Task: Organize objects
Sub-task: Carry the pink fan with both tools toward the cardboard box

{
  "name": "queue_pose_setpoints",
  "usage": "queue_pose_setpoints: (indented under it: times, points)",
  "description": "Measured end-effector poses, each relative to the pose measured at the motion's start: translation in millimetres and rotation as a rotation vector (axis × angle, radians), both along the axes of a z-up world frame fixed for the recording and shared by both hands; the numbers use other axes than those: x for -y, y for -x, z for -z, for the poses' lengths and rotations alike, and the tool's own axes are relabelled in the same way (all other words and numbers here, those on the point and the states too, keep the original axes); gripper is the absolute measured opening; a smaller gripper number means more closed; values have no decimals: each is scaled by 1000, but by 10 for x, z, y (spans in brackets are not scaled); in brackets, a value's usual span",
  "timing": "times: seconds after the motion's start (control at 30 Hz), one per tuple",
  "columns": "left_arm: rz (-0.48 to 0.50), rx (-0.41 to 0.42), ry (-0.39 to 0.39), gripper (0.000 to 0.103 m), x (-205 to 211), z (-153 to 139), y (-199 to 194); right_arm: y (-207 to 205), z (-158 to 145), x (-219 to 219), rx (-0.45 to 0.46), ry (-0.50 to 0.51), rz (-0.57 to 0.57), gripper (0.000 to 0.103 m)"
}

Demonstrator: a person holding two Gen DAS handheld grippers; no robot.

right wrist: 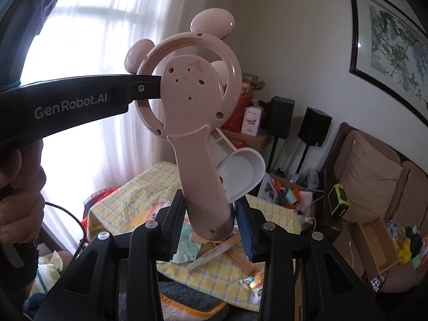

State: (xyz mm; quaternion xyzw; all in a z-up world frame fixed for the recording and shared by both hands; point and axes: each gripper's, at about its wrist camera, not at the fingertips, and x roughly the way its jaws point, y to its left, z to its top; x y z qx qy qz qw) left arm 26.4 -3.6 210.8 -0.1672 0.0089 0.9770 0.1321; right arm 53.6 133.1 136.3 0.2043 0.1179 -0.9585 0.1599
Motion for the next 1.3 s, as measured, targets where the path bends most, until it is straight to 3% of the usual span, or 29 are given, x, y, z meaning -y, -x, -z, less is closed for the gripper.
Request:
queue_pose_setpoints:
  times: [0.6, 0.87, 1.13, 1.3]
  points:
    - [74, 33, 34, 13, -611, 210, 16, -35, 239, -531, 43, -4, 74, 37]
    - [121, 37, 50, 12, -1030, 261, -28, -115, 344, -889, 75, 72, 98, 37]
    - [196, 59, 76, 12, -1519, 459, -138, -341, 558, -1190, 63, 16, 218, 37]
    - [221, 36, 123, 11, -1770, 530, -303, -431, 703, -1338, 80, 45, 243, 37]
